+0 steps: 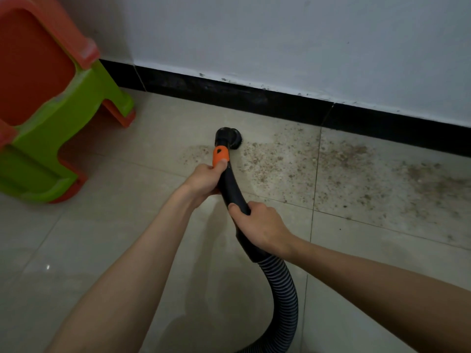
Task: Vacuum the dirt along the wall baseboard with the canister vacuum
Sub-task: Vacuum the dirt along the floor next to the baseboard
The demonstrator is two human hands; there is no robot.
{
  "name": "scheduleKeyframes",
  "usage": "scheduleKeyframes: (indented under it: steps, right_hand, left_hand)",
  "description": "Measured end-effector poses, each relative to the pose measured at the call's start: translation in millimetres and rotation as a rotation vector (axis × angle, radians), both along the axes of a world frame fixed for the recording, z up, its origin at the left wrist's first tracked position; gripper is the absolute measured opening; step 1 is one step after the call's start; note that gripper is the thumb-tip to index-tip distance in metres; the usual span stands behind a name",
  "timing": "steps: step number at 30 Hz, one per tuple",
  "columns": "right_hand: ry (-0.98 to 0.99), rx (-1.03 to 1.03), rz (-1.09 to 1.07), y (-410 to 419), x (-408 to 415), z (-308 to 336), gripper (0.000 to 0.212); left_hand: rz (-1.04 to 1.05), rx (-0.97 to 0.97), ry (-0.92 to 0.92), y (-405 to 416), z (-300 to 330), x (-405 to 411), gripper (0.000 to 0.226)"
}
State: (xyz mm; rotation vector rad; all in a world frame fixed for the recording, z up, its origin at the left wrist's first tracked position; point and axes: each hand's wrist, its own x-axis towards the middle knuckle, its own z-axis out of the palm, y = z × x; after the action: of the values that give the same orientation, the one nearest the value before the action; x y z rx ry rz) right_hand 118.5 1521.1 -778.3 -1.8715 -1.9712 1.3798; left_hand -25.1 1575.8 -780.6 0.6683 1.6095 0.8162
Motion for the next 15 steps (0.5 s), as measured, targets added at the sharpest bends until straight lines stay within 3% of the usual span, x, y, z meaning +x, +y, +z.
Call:
scheduleKeyframes:
  steps: [6, 15]
  right_hand:
    - [0.043, -0.031, -0.065, -6, 24, -9, 0.036]
    - [0.008, 0.095, -0.12, -12, 35, -17, 0.037]
  left_hand:
    - [-0.111, 0.003, 0.021, 0, 0, 32, 0.042]
    - [-0.174, -0.011, 0.028, 1, 1, 56, 0.046]
